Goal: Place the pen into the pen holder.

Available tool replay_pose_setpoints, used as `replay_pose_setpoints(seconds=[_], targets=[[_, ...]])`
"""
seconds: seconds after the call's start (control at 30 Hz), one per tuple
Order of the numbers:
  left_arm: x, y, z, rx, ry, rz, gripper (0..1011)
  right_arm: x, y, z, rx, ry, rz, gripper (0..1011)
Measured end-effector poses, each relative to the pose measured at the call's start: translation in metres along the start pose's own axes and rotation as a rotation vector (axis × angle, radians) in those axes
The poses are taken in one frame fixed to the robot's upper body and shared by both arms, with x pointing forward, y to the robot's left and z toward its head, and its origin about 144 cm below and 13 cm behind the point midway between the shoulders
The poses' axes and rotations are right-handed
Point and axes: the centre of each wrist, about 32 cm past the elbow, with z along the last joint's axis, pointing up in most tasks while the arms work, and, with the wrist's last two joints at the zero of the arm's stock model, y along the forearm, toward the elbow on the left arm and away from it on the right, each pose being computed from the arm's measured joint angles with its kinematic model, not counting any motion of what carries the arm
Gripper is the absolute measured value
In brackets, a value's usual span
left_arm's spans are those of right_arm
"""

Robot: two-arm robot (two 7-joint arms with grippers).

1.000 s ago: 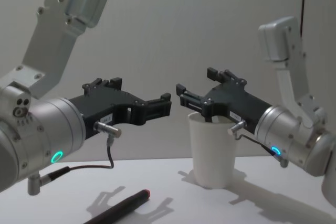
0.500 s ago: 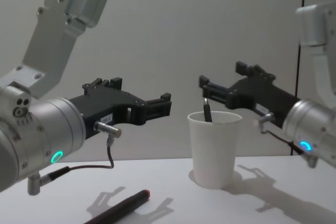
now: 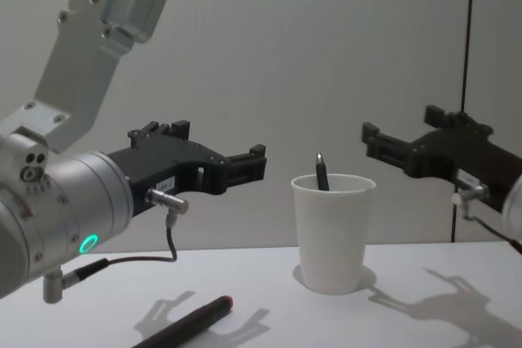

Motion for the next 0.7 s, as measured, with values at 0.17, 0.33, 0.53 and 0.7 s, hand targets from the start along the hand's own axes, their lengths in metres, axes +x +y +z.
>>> replay_pose_setpoints(seconds=[0.17,0.33,0.53,0.7], targets=[[0.0,0.0,0.0,0.0,0.0,0.0,1001,0.0,-0.005,0.002,-0.008,0.004,-0.013,1001],[0.0,0.0,0.0,0.0,0.0,0.0,1001,0.0,-0.008,0.003,-0.014,0.007,-0.019,1001],[0.0,0.0,0.0,0.0,0.0,0.0,1001,0.001,-0.017,0.007,-0.034,0.015,-0.035,1001],[0.0,0.0,0.0,0.0,0.0,0.0,1001,0.001,-0.029,0.014,-0.06,0.028,-0.056,1001]])
